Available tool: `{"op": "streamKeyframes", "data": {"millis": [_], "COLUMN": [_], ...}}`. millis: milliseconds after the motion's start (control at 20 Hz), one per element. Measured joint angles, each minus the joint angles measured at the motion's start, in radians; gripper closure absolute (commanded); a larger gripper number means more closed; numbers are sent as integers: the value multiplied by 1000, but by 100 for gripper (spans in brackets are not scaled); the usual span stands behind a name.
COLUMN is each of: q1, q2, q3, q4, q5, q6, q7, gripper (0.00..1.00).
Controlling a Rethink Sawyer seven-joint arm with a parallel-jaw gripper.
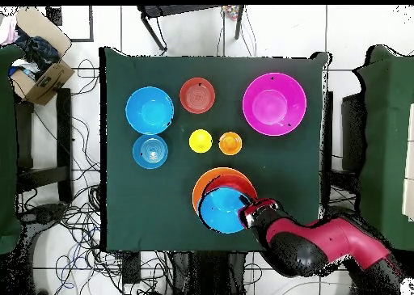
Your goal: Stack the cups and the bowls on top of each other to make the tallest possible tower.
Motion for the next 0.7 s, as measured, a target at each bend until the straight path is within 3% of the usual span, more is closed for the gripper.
{"op": "streamKeyframes", "data": {"millis": [350, 400, 700], "q1": [0, 0, -1], "q2": [0, 0, 0], "q3": [-1, -1, -1], "q4": [0, 0, 0], "q5": [0, 0, 7], "q6": [0, 0, 0], "q7": [0, 0, 0], "gripper": [100, 0, 0]}}
